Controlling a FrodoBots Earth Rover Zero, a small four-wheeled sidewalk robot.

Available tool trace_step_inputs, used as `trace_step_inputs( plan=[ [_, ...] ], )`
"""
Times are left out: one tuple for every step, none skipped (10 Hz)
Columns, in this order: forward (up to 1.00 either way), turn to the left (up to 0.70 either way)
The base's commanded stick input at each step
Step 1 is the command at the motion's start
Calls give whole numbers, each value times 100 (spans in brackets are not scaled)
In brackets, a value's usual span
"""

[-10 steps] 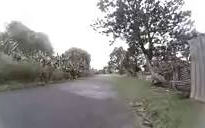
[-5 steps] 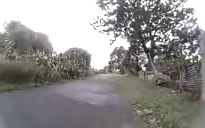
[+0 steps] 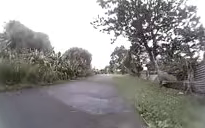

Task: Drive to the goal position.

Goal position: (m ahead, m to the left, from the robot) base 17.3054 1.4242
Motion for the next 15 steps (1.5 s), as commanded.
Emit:
trace_step_inputs(
  plan=[
    [85,0],
    [85,0],
    [85,0],
    [85,0],
    [85,0],
    [85,0],
    [85,0],
    [85,0],
    [85,0],
    [85,0],
    [85,0],
    [85,0],
    [85,0],
    [85,0],
    [85,0]
  ],
)
